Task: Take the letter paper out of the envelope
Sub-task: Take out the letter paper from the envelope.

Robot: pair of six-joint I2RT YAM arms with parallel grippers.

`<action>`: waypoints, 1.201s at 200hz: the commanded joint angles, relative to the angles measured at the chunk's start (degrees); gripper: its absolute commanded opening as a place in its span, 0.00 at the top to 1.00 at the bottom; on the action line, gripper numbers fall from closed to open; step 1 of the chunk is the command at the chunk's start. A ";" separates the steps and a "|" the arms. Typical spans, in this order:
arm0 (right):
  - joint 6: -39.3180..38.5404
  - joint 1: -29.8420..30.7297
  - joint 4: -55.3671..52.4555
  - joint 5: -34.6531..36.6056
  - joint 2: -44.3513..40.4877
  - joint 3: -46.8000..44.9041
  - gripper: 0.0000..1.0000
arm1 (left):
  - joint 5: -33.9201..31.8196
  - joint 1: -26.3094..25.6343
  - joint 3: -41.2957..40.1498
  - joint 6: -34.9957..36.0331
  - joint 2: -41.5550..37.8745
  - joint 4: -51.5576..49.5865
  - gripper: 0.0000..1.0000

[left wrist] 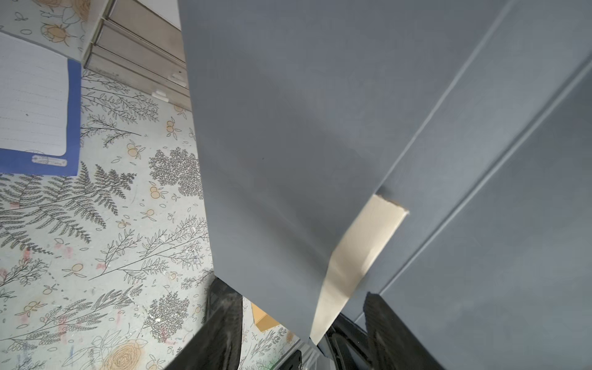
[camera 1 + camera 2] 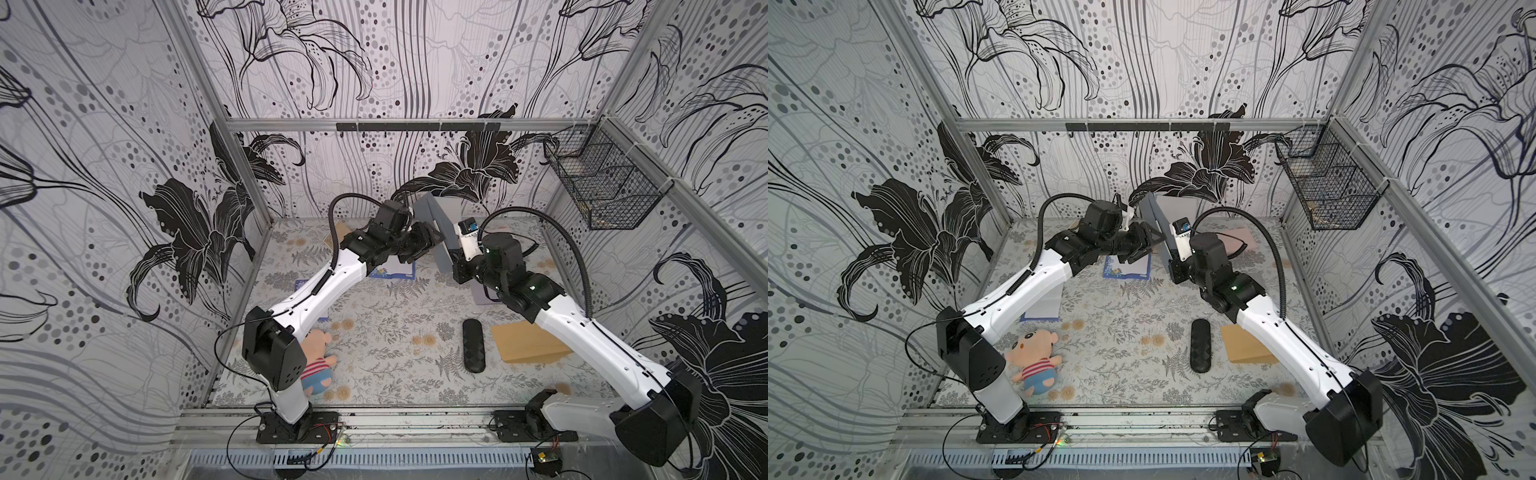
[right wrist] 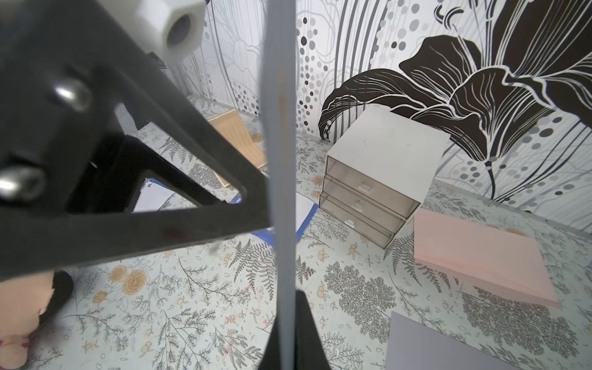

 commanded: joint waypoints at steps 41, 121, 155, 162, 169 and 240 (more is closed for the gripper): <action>-2.41 2.09 0.72 0.60 0.98 1.11 1.00 | -3.94 -0.92 3.25 2.28 0.91 -3.57 0.45; -1.97 4.70 1.40 1.74 1.37 1.40 1.00 | -4.56 -0.92 6.11 4.15 3.24 -6.44 0.67; -0.81 4.73 1.63 1.31 0.74 1.01 1.00 | -4.84 -0.87 6.20 4.40 3.59 -6.65 0.77; -0.60 4.82 1.53 1.30 0.59 0.93 1.00 | -4.89 -0.92 6.20 4.43 3.66 -6.56 0.80; -0.46 4.81 1.32 1.30 0.65 0.87 1.00 | -4.97 -0.89 6.20 4.38 3.68 -6.52 0.82; 0.18 4.78 -0.80 3.24 1.23 -0.64 1.00 | -5.17 -0.83 6.45 3.75 3.03 -6.78 1.00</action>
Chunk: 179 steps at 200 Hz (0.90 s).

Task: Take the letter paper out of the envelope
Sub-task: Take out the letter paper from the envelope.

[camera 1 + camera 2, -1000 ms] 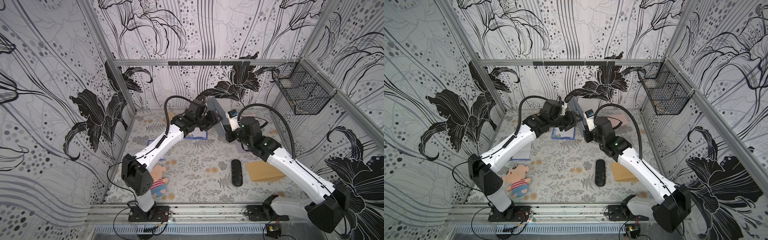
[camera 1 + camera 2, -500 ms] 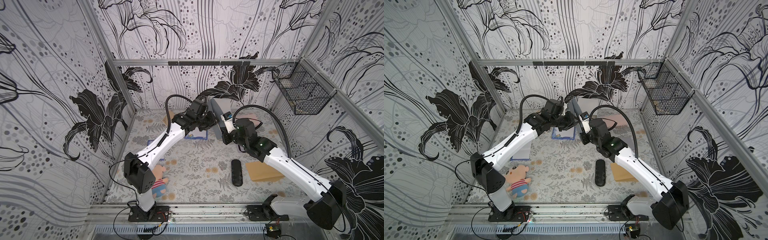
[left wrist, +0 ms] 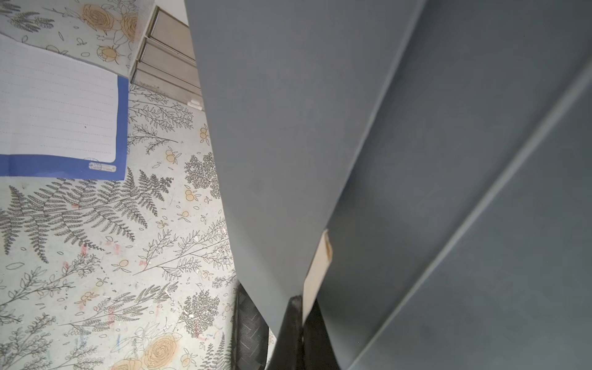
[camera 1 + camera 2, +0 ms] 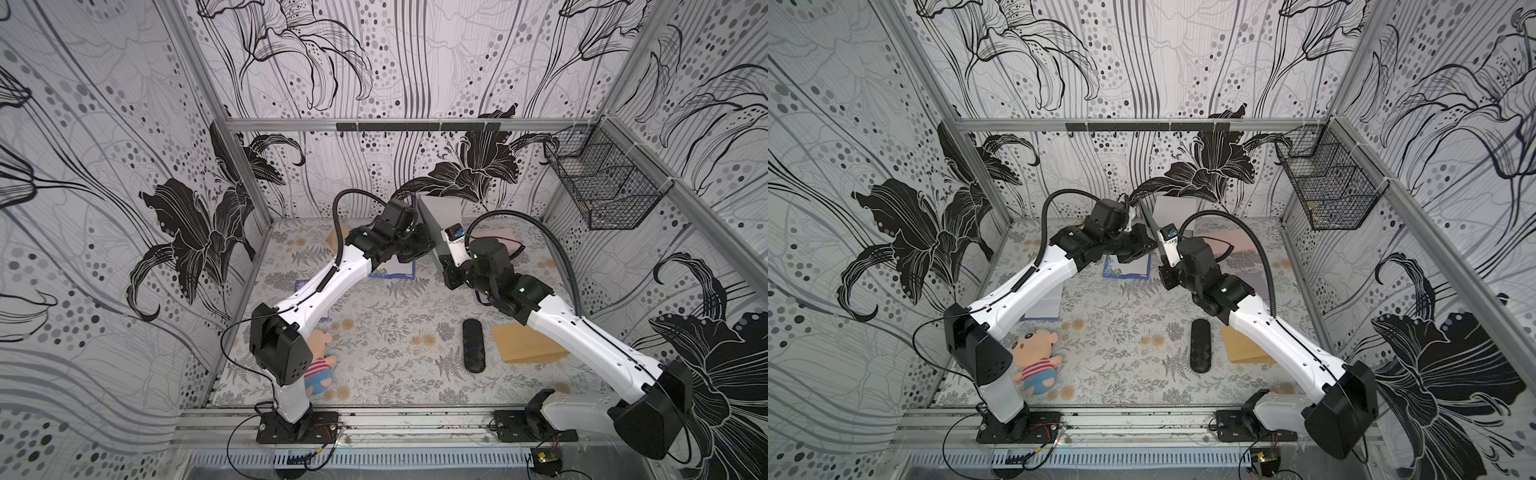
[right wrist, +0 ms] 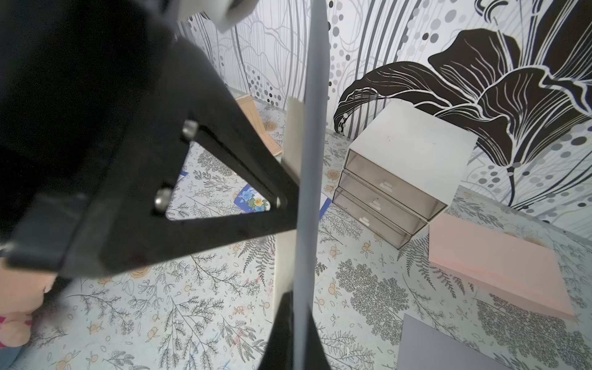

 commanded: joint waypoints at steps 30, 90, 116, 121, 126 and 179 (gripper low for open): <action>1.03 0.63 -1.57 3.41 0.91 -1.18 1.00 | 0.60 -0.22 3.59 -1.67 1.77 -3.22 1.00; 2.58 0.72 -0.42 2.57 2.29 -1.99 1.00 | 0.96 -0.13 8.29 -5.09 5.42 -10.60 1.00; 2.47 0.74 -0.47 1.98 2.66 -1.92 1.00 | 0.82 0.03 9.67 -5.17 6.17 -12.29 0.95; 2.42 0.72 -0.37 1.77 2.66 -2.01 1.00 | 0.88 0.05 9.87 -5.20 6.43 -12.52 0.93; 2.42 0.72 -0.42 1.67 2.61 -2.06 1.00 | 1.01 0.05 10.04 -5.20 6.59 -12.70 0.92; 2.45 0.74 -0.64 0.83 2.66 -2.20 1.00 | 0.80 0.31 10.53 -5.03 6.86 -13.28 0.83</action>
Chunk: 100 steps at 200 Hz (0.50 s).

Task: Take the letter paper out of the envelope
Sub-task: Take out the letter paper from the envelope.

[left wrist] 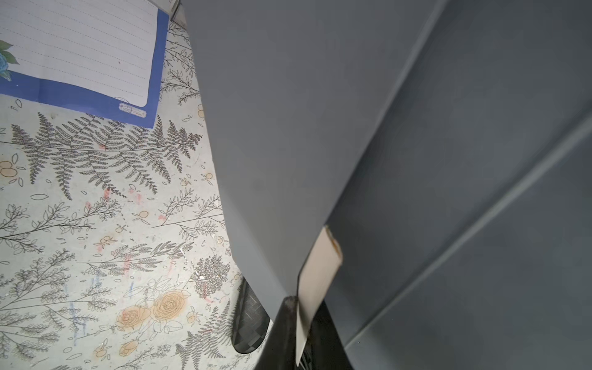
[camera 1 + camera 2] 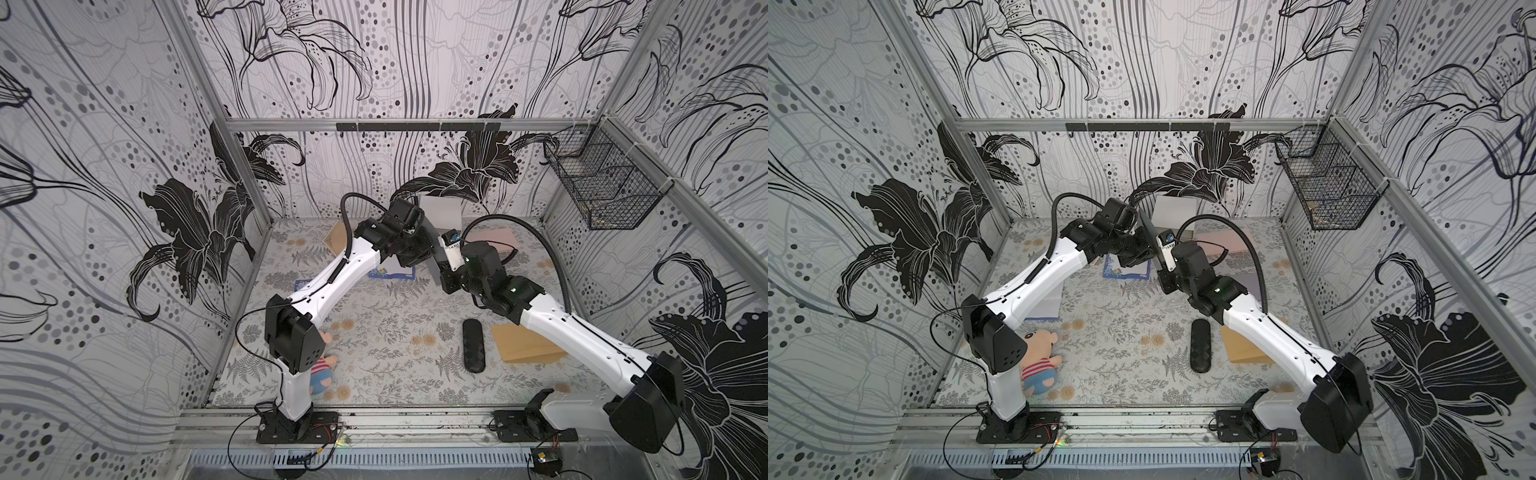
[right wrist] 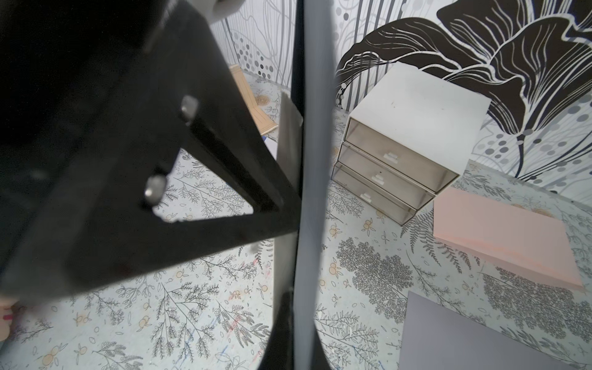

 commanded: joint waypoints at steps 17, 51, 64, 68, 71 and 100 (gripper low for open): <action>0.86 0.28 0.15 -0.83 0.61 -0.59 1.00 | 0.41 0.45 1.83 0.66 0.50 -0.72 0.89; 0.94 0.24 0.15 -0.92 0.95 -0.81 1.00 | 0.00 0.64 1.83 0.88 -0.04 -0.89 0.93; 1.04 0.28 0.17 -0.83 1.02 -0.97 1.00 | -0.07 0.73 1.91 0.89 -0.12 -0.89 0.93; 0.99 0.29 0.17 -0.87 1.04 -1.02 1.00 | -0.01 0.75 1.92 0.88 -0.28 -0.89 0.93; 1.06 0.24 0.13 -0.83 1.12 -1.03 1.00 | -0.05 0.73 1.92 0.88 -0.23 -0.97 0.93; 1.10 0.24 0.25 -0.82 1.35 -1.46 1.00 | 0.43 0.98 2.10 0.70 -0.47 -1.39 0.90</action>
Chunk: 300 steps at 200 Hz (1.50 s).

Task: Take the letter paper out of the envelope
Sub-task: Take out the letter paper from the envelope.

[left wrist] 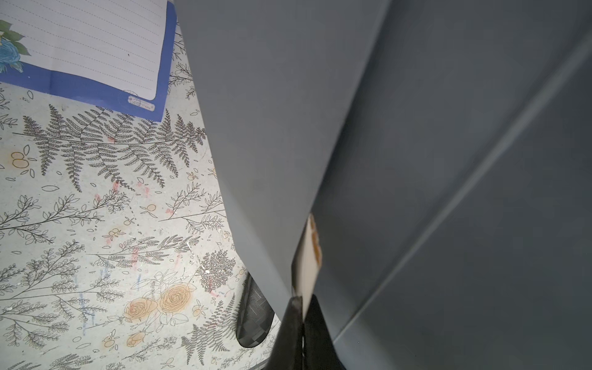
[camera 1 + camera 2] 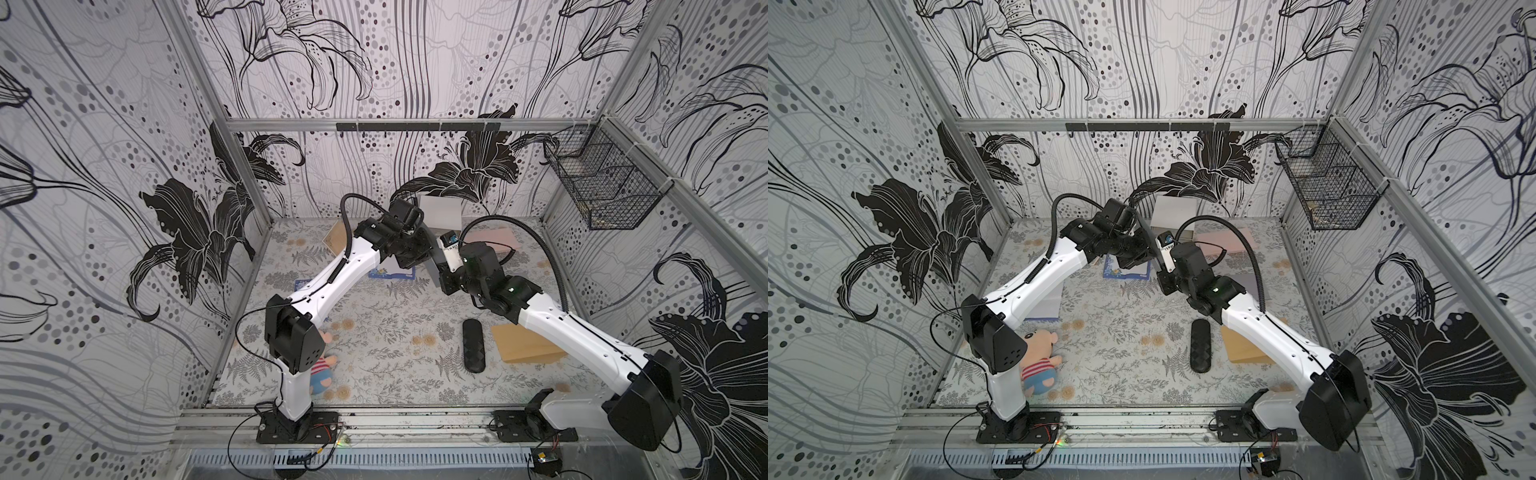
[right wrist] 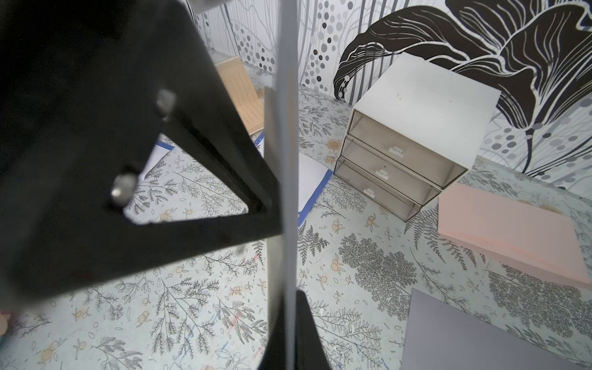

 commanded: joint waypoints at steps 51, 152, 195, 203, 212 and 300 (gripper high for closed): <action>1.63 0.24 0.64 -0.65 0.83 -0.78 1.00 | 1.23 0.73 0.52 0.77 -0.56 0.17 1.00; 14.22 -7.09 -5.30 -12.87 2.27 -1.45 1.00 | 8.39 1.21 0.38 1.50 -4.34 18.15 1.00; 29.66 -13.36 -2.33 -20.07 1.07 -9.01 1.00 | 10.69 3.35 -8.14 -2.15 -9.52 32.59 1.00; 32.42 -13.50 -0.85 -21.07 0.79 -10.93 1.00 | 10.88 4.30 -10.64 -2.96 -10.67 34.79 1.00; 35.66 -13.52 -0.80 -21.75 0.91 -12.43 1.00 | 10.99 5.22 -12.66 -3.10 -11.63 35.57 1.00; 46.19 -15.26 7.84 -30.00 8.09 -20.39 1.00 | 11.34 8.32 -33.35 -0.92 -19.16 41.07 1.00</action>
